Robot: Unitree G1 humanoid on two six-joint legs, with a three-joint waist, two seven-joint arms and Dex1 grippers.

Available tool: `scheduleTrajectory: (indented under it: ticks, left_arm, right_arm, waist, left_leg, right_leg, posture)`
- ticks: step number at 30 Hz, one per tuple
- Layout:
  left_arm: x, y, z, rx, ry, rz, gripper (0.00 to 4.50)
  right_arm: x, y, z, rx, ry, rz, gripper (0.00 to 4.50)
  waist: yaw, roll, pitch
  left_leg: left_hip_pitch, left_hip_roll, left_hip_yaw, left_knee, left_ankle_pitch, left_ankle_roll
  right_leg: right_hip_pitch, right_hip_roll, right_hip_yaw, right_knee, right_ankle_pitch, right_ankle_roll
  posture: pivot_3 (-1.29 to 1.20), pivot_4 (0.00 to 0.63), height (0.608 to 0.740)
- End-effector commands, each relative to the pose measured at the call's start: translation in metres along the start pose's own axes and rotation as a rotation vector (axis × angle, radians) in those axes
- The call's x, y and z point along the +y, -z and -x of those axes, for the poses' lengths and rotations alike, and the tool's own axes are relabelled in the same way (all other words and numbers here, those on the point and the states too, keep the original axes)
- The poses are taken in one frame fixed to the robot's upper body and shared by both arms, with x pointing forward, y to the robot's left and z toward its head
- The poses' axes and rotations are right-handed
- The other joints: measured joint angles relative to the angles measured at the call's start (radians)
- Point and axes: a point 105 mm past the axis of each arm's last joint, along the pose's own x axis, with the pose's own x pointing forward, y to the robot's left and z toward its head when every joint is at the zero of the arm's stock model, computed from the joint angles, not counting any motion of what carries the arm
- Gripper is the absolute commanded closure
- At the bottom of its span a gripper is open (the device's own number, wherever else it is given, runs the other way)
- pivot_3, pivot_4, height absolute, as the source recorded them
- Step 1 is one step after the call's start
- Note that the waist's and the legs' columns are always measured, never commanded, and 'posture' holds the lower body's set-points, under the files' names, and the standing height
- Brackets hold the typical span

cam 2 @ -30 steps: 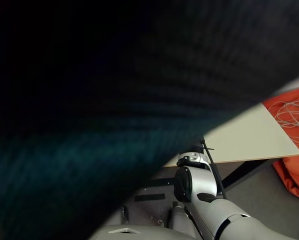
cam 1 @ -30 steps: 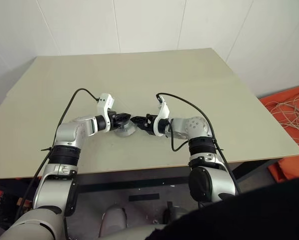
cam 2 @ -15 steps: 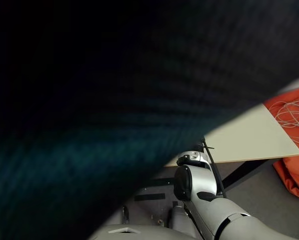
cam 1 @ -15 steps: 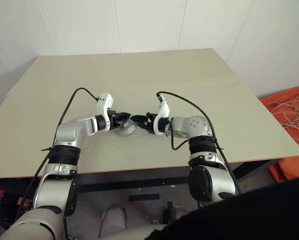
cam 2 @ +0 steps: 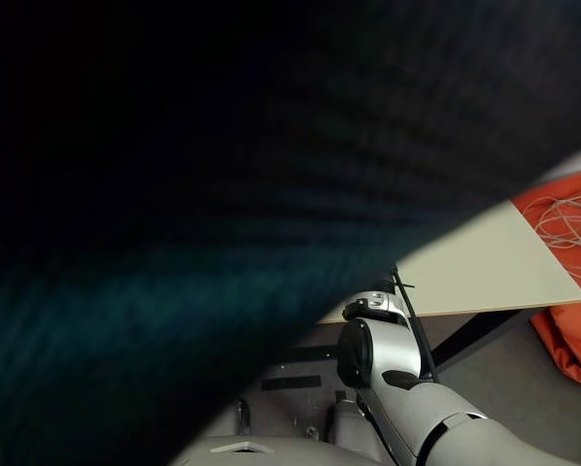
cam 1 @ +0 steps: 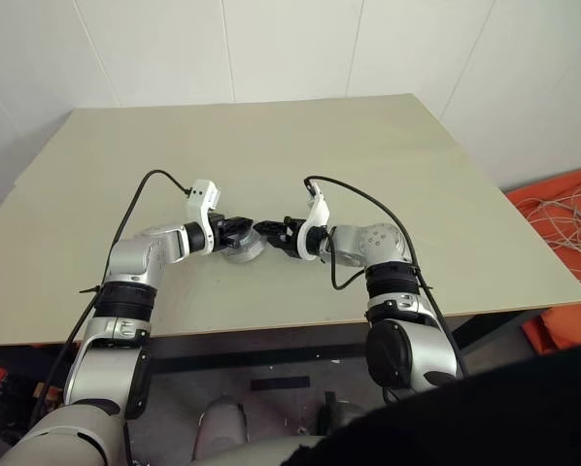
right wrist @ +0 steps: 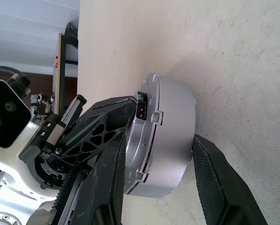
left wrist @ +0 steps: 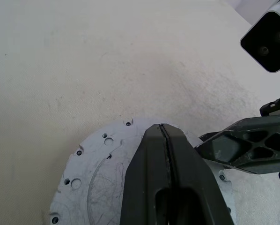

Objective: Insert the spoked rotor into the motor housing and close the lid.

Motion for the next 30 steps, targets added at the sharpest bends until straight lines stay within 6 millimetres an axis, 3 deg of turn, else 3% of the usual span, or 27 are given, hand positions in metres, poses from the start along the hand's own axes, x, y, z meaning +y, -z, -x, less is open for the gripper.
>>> scheduleTrajectory:
  ticks: [1, 8, 16, 30]
  left_arm:
    - [0.007, 0.027, -0.002, 0.098, -0.031, 0.039, 4.50]
    - [0.006, 0.026, -0.002, 0.095, -0.029, 0.037, 4.50]
    - [0.006, 0.026, -0.003, 0.095, -0.029, 0.035, 4.50]
    - [0.006, 0.026, -0.003, 0.091, -0.030, 0.038, 4.50]
  right_arm:
    - [0.074, 0.005, -0.019, 0.010, -0.231, 0.068, 2.12]
    - [0.075, 0.006, -0.019, 0.010, -0.237, 0.067, 2.12]
    - [0.089, 0.013, -0.022, 0.036, -0.281, 0.070, 2.12]
    - [0.085, 0.029, -0.032, 0.080, -0.244, 0.113, 2.12]
  waist:
    - [0.000, 0.000, 0.000]
    - [-0.001, 0.000, 0.000]
    - [-0.001, 0.000, 0.000]
    - [-0.005, 0.000, 0.000]
  left_leg:
    - [0.000, 0.000, 0.000, 0.000, 0.000, 0.000]
    - [0.000, 0.000, 0.000, 0.001, 0.000, 0.000]
    - [0.000, 0.000, 0.000, 0.001, 0.000, 0.000]
    - [0.000, 0.000, 0.000, 0.004, 0.000, 0.000]
  right_leg:
    - [0.000, 0.000, 0.000, 0.000, 0.000, 0.000]
    - [0.000, 0.000, 0.000, 0.001, 0.000, -0.001]
    - [0.000, 0.000, 0.000, 0.001, 0.001, -0.001]
    - [0.000, 0.001, -0.001, 0.002, 0.001, -0.002]
  posture:
    - [0.00, 0.000, 0.740]
    - [0.00, 0.000, 0.740]
    - [0.00, 0.000, 0.740]
    - [0.00, 0.000, 0.740]
